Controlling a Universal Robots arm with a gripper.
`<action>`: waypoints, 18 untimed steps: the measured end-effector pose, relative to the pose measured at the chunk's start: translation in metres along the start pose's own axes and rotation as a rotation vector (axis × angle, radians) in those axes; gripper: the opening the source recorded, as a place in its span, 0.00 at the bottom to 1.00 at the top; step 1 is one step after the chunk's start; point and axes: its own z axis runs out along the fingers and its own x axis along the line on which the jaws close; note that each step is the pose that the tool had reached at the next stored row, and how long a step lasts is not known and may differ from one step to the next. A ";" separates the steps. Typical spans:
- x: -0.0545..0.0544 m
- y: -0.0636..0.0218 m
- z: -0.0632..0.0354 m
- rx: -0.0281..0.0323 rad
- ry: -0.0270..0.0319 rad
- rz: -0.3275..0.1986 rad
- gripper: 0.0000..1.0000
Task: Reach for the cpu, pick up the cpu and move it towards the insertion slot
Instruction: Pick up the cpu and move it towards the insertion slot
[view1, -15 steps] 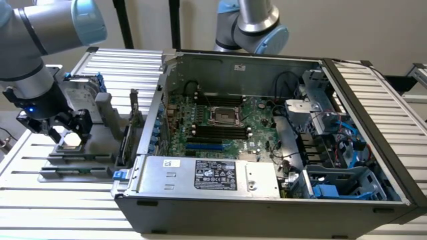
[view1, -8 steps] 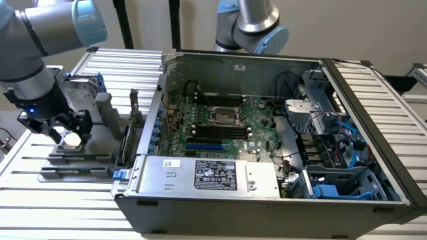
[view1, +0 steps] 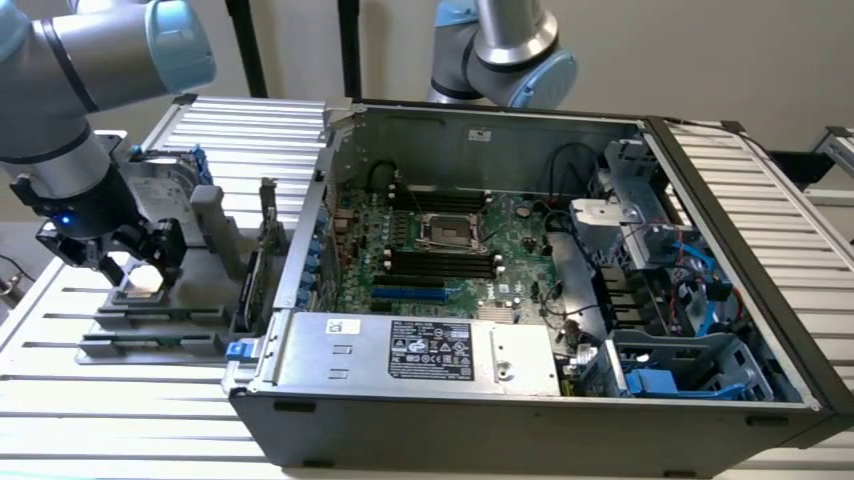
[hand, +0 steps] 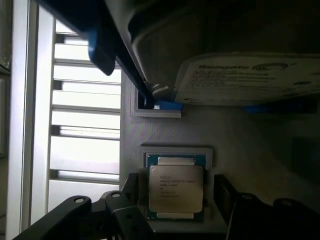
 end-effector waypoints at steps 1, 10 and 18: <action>0.000 0.0000 0.0002 -0.0001 0.0001 0.000 0.71; 0.001 -0.0001 0.0014 -0.0002 0.0029 0.000 0.71; 0.001 -0.0022 -0.0053 -0.0011 0.0056 0.000 0.71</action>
